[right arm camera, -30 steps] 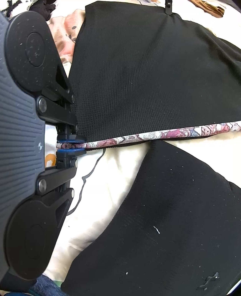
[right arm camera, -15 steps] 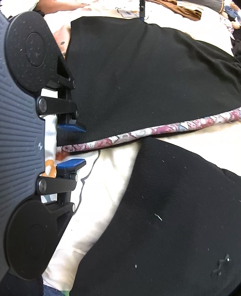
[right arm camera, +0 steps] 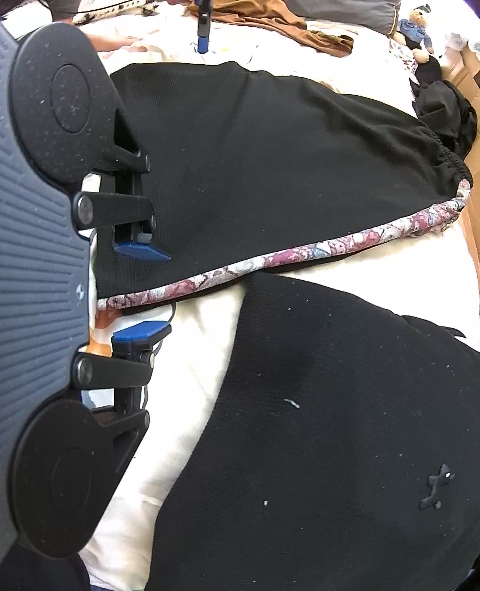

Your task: Fold clothes

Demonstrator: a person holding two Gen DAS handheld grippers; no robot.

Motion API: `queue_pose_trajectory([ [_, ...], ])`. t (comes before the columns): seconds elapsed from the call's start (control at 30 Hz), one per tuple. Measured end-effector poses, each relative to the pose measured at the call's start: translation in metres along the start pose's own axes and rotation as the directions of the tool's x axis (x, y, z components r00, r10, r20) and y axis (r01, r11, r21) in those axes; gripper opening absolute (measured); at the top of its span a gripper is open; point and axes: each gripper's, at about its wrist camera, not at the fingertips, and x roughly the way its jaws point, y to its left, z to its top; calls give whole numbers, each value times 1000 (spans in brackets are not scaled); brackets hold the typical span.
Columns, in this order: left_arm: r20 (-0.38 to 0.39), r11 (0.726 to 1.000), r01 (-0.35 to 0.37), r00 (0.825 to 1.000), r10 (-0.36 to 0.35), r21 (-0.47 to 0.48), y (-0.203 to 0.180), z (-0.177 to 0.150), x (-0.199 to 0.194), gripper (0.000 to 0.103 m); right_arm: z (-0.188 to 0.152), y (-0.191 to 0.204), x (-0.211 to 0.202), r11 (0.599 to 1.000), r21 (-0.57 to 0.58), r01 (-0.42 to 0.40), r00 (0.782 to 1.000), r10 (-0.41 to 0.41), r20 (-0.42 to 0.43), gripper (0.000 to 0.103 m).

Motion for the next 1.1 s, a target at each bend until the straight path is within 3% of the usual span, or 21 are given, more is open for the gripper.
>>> queue_pose_trajectory([
  [0.03, -11, 1000, -2, 1000, 2, -4, -1, -3, 2, 47, 1, -1, -14, 1000, 7, -3, 1000, 3, 1, 41],
  [0.3, -119, 1000, 28, 992, -28, 1, -10, -20, 28, 49, 8, 2, -4, 999, 34, -28, 999, 27, 21, 41],
  [0.67, -204, 999, 38, 978, -45, -38, -6, -39, 55, 49, 5, 6, 9, 999, 31, -35, 999, 36, -4, 41],
  [0.87, -187, 994, 34, 981, -54, -106, 7, -43, 65, 54, 7, 5, 12, 999, 34, -31, 999, 31, -12, 41],
  [0.93, -138, 985, 72, 986, -94, -154, 13, -41, 66, 56, 8, 5, 12, 999, 38, -28, 999, 29, -15, 41],
  [1.1, -115, 986, 78, 989, -95, -151, 12, -37, 77, 58, 10, 4, 18, 998, 49, -25, 999, 26, -27, 41],
])
